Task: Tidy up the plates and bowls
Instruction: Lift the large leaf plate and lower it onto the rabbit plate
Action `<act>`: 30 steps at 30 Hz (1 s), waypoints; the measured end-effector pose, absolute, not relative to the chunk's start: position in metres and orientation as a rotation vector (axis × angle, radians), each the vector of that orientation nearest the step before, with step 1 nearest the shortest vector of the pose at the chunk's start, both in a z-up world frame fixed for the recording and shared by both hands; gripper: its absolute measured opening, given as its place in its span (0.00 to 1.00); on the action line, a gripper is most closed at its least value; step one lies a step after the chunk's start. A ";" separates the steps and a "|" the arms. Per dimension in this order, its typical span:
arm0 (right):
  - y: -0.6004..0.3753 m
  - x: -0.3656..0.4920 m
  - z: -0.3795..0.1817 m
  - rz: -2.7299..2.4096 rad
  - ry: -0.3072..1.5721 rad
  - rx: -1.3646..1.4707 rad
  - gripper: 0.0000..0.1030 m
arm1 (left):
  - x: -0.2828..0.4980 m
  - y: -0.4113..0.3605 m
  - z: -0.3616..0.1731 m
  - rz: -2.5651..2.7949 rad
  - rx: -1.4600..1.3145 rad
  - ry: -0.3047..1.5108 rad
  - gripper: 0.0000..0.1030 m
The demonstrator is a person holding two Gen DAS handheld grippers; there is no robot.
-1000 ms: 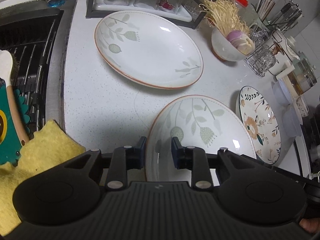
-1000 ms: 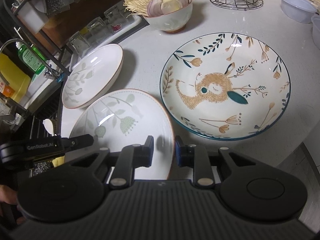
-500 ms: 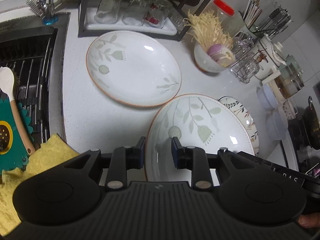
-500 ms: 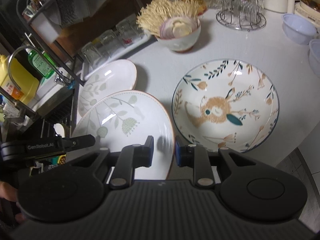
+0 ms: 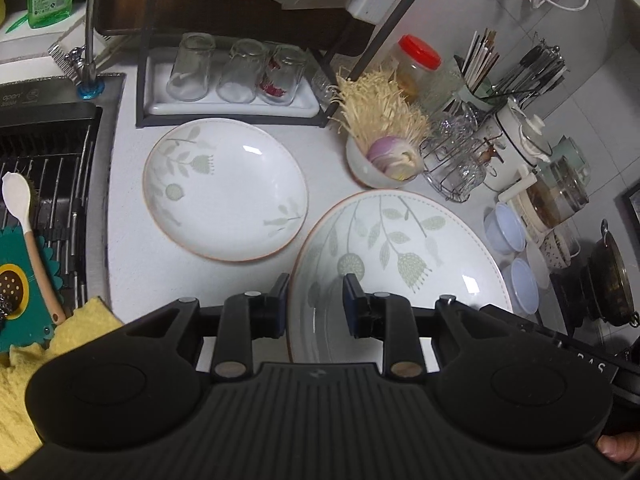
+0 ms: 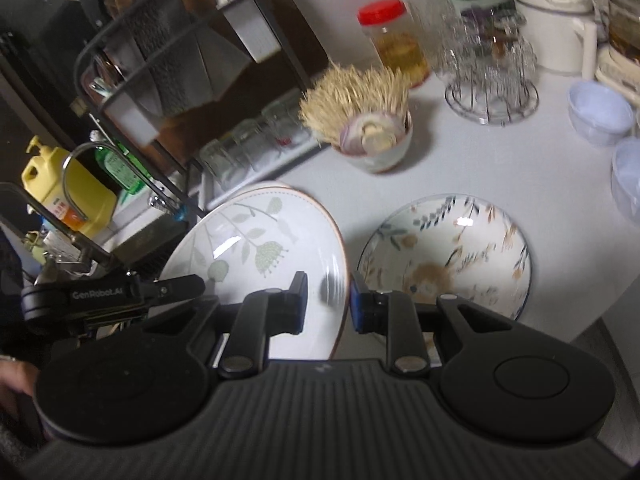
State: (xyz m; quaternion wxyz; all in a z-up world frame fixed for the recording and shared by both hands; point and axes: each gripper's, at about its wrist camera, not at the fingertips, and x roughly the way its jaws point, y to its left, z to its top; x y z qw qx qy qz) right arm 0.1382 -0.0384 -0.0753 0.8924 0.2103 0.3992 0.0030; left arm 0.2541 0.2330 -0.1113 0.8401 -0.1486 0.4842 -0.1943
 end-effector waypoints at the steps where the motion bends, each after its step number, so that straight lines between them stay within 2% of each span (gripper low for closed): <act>1: -0.042 0.138 -0.074 0.008 0.823 0.430 0.24 | 0.254 0.228 -0.110 -0.410 -0.308 1.021 0.29; 14: -0.100 0.138 -0.080 0.004 0.768 0.425 0.24 | 0.271 0.158 -0.112 -0.399 -0.267 1.044 0.29; 30: -0.167 0.176 -0.110 0.084 0.851 0.324 0.24 | 0.285 0.086 -0.164 -0.286 -0.333 1.114 0.31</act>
